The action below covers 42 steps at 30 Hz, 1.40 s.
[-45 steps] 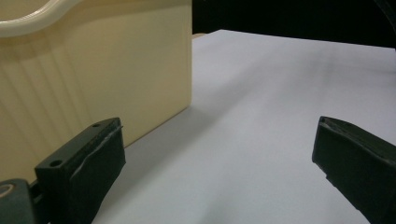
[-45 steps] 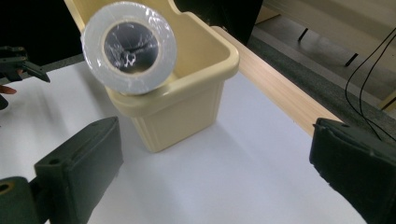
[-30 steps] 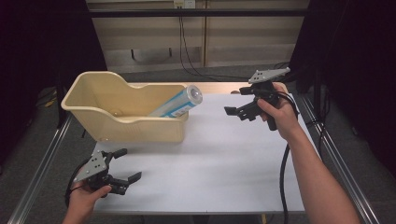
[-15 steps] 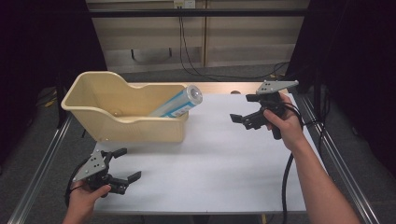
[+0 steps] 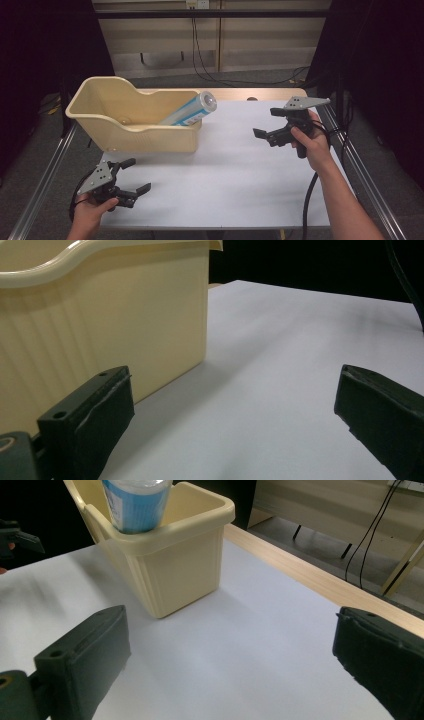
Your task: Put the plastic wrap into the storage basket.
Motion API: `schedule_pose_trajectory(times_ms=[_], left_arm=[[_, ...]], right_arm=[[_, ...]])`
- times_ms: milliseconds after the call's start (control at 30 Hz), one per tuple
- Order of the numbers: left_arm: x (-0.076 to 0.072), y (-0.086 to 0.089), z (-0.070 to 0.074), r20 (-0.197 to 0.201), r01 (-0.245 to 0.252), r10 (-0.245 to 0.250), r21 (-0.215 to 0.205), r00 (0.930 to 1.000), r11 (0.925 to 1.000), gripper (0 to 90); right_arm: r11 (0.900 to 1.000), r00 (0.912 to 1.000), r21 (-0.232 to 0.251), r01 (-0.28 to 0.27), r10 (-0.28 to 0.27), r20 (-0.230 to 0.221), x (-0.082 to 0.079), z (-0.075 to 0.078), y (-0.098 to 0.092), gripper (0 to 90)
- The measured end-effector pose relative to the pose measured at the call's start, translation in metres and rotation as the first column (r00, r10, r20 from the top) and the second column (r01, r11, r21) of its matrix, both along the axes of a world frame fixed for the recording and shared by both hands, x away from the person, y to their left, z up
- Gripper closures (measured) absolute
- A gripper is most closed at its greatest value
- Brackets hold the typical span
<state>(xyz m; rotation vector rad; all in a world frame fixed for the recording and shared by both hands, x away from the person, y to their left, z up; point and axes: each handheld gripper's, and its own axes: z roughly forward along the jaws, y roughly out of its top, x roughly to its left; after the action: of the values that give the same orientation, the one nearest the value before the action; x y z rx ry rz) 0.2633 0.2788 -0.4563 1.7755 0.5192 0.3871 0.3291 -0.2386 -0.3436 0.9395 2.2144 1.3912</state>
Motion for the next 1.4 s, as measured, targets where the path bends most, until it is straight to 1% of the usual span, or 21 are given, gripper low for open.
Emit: schedule_pose_trajectory(times_ms=[233,367,567,633,700,733,867,1067,1133,1233,1400], left_arm=[[0.000,0.000,0.000,-0.002,0.001,-0.001,0.000,1.0000,1.0000,2.4],[0.000,0.000,0.000,-0.002,0.001,-0.001,-0.001,1.0000,1.0000,2.4],[0.000,-0.001,0.000,-0.006,0.000,0.000,-0.005,1.0000,1.0000,2.4],[0.000,-0.001,0.000,-0.005,0.000,0.000,-0.005,1.0000,1.0000,2.4],[0.000,-0.001,0.000,-0.007,0.000,0.000,-0.005,1.0000,1.0000,2.4],[0.000,0.000,0.000,-0.002,-0.002,0.002,0.000,1.0000,1.0000,2.4],[0.001,-0.001,0.000,0.000,0.001,-0.001,0.001,1.0000,1.0000,2.4],[0.001,-0.001,0.000,-0.005,0.003,-0.003,-0.005,1.0000,1.0000,2.4],[0.001,-0.001,0.000,0.000,0.002,-0.002,0.002,1.0000,1.0000,2.4],[0.001,-0.001,0.000,-0.004,0.000,0.000,-0.004,1.0000,1.0000,2.4],[0.001,-0.001,0.000,0.000,0.001,-0.001,0.002,1.0000,1.0000,2.4]], right_arm=[[1.000,0.9998,0.020,0.018,-0.018,0.006,-0.009,-0.011,-0.008,1.5],[0.999,0.9997,0.025,0.020,-0.021,0.013,-0.015,-0.014,-0.011,1.4],[0.998,0.9993,0.051,0.030,-0.032,0.021,-0.023,-0.017,-0.018,1.4],[0.998,0.9989,0.049,0.035,-0.036,0.030,-0.027,-0.019,-0.020,1.3],[0.998,0.9989,0.059,0.036,-0.038,0.028,-0.030,-0.020,-0.023,1.3],[0.997,0.9988,0.059,0.039,-0.041,0.027,-0.031,-0.022,-0.025,1.3],[0.997,0.9982,0.063,0.053,-0.055,0.026,-0.037,-0.026,-0.032,1.3],[0.995,0.9978,0.076,0.058,-0.060,0.029,-0.045,-0.031,-0.037,1.3],[0.995,0.9972,0.072,0.066,-0.068,0.032,-0.047,-0.033,-0.039,1.3],[0.993,0.9968,0.093,0.068,-0.072,0.036,-0.051,-0.036,-0.042,1.3],[0.991,0.9949,0.098,0.087,-0.092,0.041,-0.057,-0.042,-0.047,1.3]])
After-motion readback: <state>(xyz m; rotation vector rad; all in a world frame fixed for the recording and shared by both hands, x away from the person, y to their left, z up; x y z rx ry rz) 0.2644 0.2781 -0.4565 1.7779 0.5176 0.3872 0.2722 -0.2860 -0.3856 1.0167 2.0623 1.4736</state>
